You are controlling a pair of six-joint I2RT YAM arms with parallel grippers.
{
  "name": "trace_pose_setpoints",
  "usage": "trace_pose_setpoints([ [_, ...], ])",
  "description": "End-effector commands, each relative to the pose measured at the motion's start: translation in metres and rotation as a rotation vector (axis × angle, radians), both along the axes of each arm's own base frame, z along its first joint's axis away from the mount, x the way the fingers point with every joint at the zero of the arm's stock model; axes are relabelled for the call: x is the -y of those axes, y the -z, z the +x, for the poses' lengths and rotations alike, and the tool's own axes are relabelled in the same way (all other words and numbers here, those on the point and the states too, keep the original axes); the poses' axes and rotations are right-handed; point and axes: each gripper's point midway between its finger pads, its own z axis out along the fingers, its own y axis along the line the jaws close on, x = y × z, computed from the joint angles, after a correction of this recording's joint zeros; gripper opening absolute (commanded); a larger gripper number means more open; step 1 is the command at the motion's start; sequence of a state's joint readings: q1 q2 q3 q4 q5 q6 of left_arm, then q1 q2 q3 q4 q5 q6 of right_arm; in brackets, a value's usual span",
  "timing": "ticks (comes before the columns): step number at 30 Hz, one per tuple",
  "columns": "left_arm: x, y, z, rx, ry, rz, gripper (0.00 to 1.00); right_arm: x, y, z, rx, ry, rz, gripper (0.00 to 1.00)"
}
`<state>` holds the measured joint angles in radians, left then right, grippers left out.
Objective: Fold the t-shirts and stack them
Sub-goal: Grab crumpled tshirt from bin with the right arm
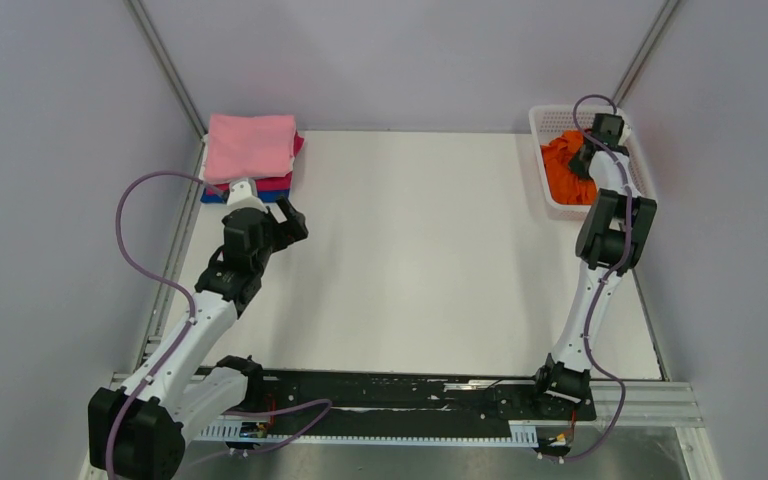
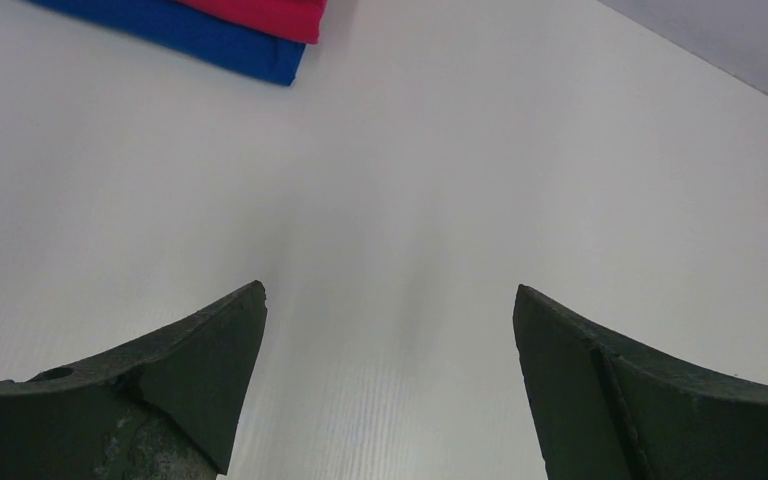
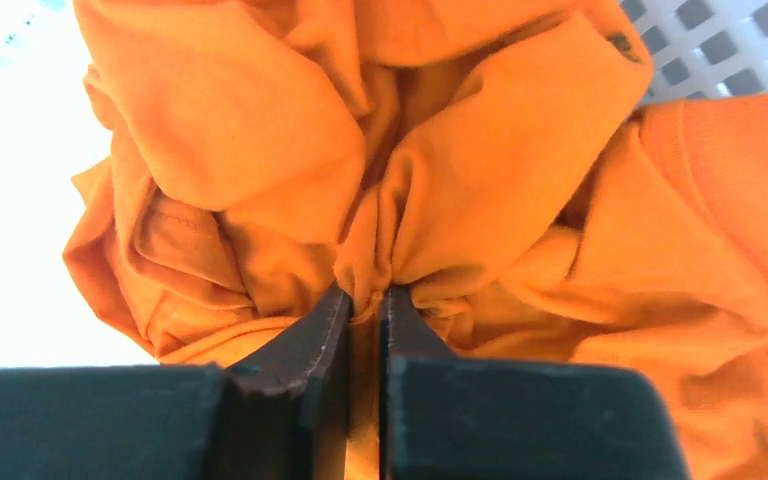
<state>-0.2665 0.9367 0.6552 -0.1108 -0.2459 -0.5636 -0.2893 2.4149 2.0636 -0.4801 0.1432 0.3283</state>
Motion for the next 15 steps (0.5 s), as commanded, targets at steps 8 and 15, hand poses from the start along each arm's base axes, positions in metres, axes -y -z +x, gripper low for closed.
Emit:
trace_pose_setpoints([
  [8,-0.003,-0.030,0.002,0.106,-0.012,-0.024,1.00,-0.027,-0.206,0.011,0.410,-0.172,-0.055,0.00],
  [15,-0.003,-0.039,-0.004,0.146,-0.006,-0.034,1.00,-0.083,-0.360,-0.038,0.737,-0.386,-0.156,0.00],
])
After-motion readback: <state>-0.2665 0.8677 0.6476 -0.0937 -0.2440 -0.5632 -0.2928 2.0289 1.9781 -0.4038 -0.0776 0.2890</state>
